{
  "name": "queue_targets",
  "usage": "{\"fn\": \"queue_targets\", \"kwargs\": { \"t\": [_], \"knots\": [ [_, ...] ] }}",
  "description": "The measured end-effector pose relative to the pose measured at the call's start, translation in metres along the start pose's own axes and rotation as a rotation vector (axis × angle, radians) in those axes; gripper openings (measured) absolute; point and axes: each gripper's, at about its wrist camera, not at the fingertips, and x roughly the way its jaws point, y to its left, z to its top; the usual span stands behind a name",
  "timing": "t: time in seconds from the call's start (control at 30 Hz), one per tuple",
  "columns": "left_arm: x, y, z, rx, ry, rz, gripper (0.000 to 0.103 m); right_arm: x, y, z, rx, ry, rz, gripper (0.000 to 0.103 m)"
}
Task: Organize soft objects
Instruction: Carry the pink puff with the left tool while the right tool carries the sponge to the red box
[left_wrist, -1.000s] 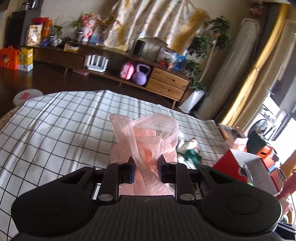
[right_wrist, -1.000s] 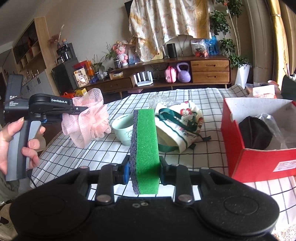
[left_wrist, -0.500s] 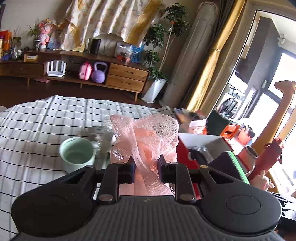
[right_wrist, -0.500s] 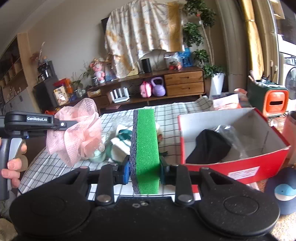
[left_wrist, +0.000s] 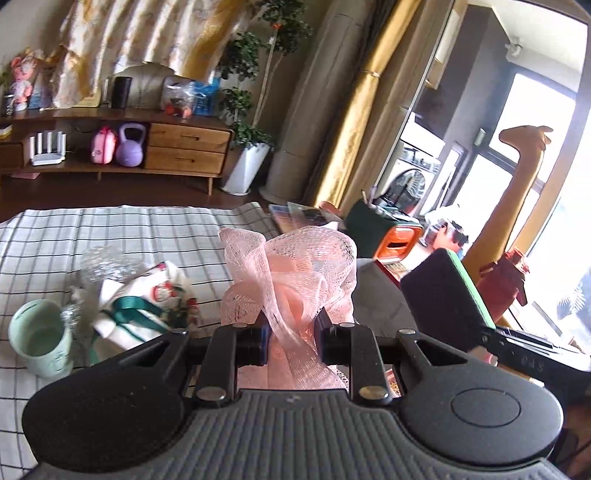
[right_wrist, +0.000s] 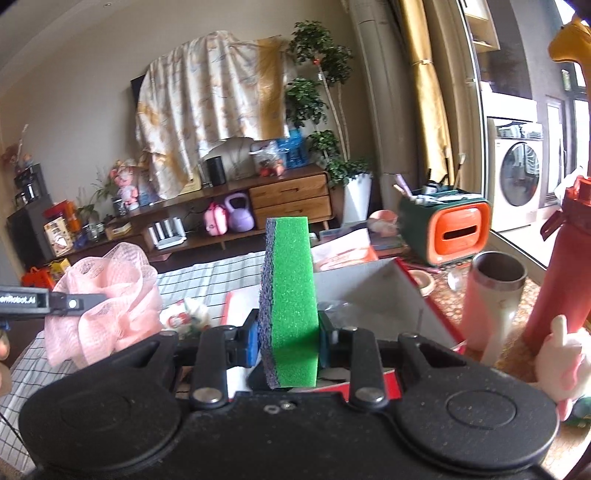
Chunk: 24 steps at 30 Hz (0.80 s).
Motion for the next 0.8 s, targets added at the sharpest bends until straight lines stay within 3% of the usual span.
{"fn": "queue_targets", "kwargs": {
  "t": [0.4, 0.8],
  "knots": [
    [0.086, -0.064, 0.008, 0.077, 0.079, -0.039, 0.023, 0.05, -0.066, 0.003, 0.076, 0.053, -0.101, 0.028],
    [0.172, -0.082, 0.003, 0.079, 0.186, -0.026, 0.023, 0.106, -0.081, -0.006, 0.037, 0.172, -0.137, 0.028]
  ]
}}
